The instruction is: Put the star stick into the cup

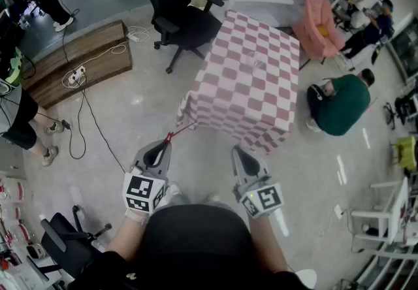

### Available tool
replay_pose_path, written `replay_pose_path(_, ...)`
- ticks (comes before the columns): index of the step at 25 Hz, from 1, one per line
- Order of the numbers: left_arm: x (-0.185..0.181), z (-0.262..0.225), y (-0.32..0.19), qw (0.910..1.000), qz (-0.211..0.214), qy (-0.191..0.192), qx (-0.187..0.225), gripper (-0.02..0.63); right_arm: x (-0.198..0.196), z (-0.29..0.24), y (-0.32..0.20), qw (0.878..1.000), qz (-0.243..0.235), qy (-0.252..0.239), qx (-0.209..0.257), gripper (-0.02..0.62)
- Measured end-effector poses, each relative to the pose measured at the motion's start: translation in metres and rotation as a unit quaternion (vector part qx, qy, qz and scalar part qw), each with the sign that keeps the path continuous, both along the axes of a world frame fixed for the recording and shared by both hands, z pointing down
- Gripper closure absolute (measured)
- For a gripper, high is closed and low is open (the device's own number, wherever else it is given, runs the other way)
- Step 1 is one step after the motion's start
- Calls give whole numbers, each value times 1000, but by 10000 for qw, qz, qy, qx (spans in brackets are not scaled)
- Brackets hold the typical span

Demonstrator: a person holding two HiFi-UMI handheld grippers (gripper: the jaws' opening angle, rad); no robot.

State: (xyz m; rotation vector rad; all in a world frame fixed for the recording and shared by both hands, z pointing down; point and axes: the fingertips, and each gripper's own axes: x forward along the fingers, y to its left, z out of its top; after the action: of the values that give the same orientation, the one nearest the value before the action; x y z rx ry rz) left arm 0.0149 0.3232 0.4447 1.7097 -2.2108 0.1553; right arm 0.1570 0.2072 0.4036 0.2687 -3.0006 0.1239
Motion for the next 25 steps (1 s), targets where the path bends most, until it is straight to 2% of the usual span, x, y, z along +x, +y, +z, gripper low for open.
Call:
replay_pose_path(7,-45,11,9,9999,86,71,46,554,-44,11,13,9999,86,86,5,581)
replay_pose_path(13,-69,23,7,9995,195,240,37,554,-67,16,12,9996,247,82,-110,581)
replay_pose_path(19,-86,33,-12,9994,219,277,-39,554,-79,22,-14,9987,416,-12,-288,580)
replay_pose_path(25,-108,39,-47,9995,48,262,-152,554,-105,30,-54,9990,225,-64,-372,580)
